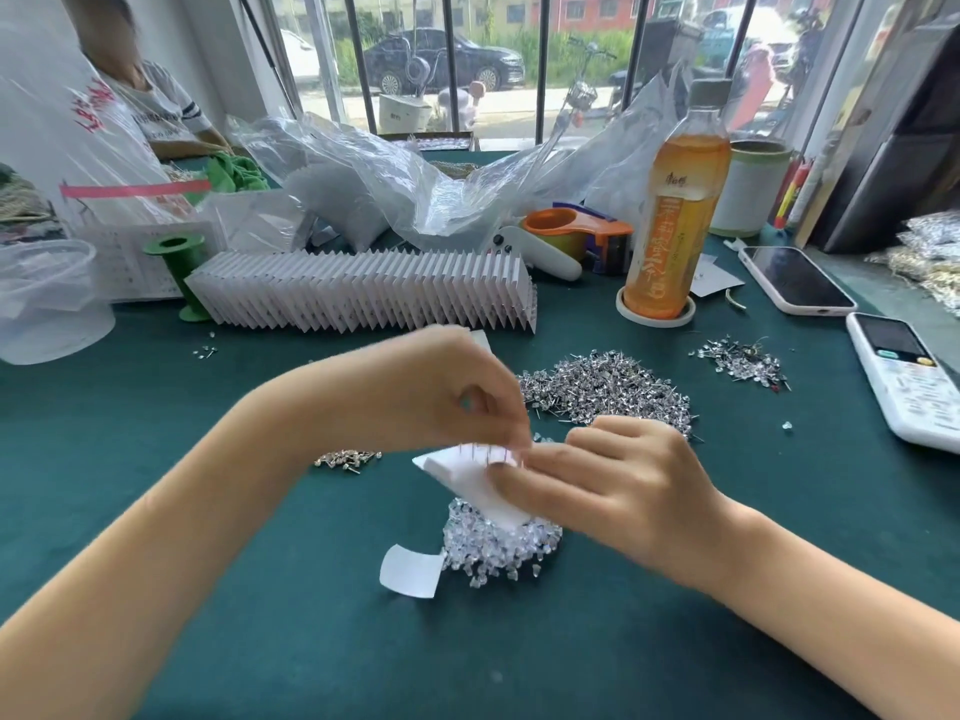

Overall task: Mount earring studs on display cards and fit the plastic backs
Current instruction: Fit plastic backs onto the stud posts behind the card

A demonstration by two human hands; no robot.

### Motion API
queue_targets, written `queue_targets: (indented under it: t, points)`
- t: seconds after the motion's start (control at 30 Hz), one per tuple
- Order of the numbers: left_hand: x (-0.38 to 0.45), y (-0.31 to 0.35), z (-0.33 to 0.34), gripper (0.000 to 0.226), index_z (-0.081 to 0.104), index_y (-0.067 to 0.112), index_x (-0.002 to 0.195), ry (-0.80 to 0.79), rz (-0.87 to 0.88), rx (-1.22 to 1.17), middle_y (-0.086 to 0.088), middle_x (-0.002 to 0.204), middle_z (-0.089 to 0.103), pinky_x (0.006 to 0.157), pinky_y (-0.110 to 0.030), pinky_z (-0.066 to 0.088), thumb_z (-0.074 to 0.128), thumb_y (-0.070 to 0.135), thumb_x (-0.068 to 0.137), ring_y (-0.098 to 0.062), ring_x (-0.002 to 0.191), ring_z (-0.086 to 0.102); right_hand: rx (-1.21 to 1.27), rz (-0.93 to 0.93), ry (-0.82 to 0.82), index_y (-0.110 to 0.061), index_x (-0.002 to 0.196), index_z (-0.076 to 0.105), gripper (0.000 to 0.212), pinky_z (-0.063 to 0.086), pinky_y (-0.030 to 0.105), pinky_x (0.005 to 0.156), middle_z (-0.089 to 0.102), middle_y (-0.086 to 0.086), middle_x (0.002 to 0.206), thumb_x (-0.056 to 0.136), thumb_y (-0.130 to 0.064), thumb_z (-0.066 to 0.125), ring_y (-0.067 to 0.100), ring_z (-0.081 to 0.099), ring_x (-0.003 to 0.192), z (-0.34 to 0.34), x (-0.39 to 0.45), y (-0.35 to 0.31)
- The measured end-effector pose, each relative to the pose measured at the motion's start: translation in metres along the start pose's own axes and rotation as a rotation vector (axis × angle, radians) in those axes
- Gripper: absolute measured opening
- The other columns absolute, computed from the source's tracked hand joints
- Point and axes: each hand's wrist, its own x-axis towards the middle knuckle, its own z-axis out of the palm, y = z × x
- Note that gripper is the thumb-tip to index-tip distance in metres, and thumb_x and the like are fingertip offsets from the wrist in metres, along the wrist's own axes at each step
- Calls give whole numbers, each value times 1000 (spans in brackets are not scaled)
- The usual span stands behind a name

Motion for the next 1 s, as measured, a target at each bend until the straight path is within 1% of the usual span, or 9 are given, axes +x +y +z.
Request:
queue_targets:
  t: [0.07, 0.13, 0.23, 0.3, 0.47, 0.63, 0.73, 0.87, 1.0]
  points:
    - [-3, -5, -7, 26, 70, 31, 93, 298, -2, -136, 18, 83, 69, 76, -19, 50, 50, 47, 90, 0, 80, 63, 203, 290, 45, -14, 92, 75, 8, 44, 23, 47, 71, -2, 71, 87, -16, 69, 13, 55, 51, 0, -1, 2]
    - [-6, -6, -5, 26, 64, 38, 104, 486, 61, -174, 22, 99, 66, 82, -13, 46, 44, 48, 92, 3, 95, 61, 573, 752, 81, -21, 93, 69, 12, 47, 21, 50, 71, -7, 77, 83, -24, 74, 6, 58, 55, -2, 2, 0]
    - [-9, -5, 17, 54, 49, 38, 129, 433, 95, 8, 26, 126, 52, 97, -12, 38, 60, 57, 80, 7, 117, 47, 1000, 1179, 145, -24, 94, 67, 19, 45, 16, 47, 72, -8, 76, 79, -16, 75, 7, 60, 53, -2, 8, 2]
    - [-8, -6, 35, 76, 43, 31, 138, 414, 78, 116, 16, 132, 47, 102, -20, 37, 70, 57, 73, 1, 121, 42, 1067, 1233, 127, -22, 96, 68, 24, 46, 17, 47, 73, -6, 76, 73, -21, 76, 10, 63, 55, -2, 11, 3]
    - [-2, -9, 46, 74, 48, 16, 136, 490, 61, 178, 1, 126, 53, 97, -25, 39, 73, 46, 74, -11, 113, 46, 1185, 1304, 28, -17, 101, 69, 36, 52, 22, 50, 74, 2, 85, 72, -38, 69, 14, 69, 66, -4, 12, 3]
    - [-5, -19, 47, 77, 39, 27, 141, 430, -42, 166, 10, 130, 49, 97, -17, 29, 67, 53, 74, -1, 115, 39, 629, 1308, -70, -24, 84, 67, 14, 43, 19, 45, 71, -3, 63, 86, -37, 65, 8, 59, 50, -23, -2, 42]
    - [-4, -24, 48, 78, 37, 26, 142, 405, -58, 192, 8, 130, 50, 98, -18, 28, 63, 56, 75, -4, 117, 42, 278, 1201, -406, -31, 69, 67, 12, 47, 31, 61, 65, -12, 60, 77, -36, 74, 5, 55, 55, -35, -17, 63]
    - [-4, -27, 52, 82, 31, 29, 144, 369, -75, 220, 9, 132, 50, 102, -21, 27, 59, 60, 74, -9, 122, 43, 245, 1161, -676, -37, 64, 68, 12, 41, 28, 56, 61, -18, 59, 73, -39, 76, 0, 52, 56, -37, -17, 60]
    - [-4, -28, 55, 82, 25, 36, 144, 336, -87, 230, 12, 129, 51, 98, -21, 30, 57, 64, 74, -9, 117, 47, 68, 1100, -698, -35, 65, 65, 20, 34, 22, 54, 59, -16, 69, 75, -52, 70, -2, 53, 69, -33, -14, 51]
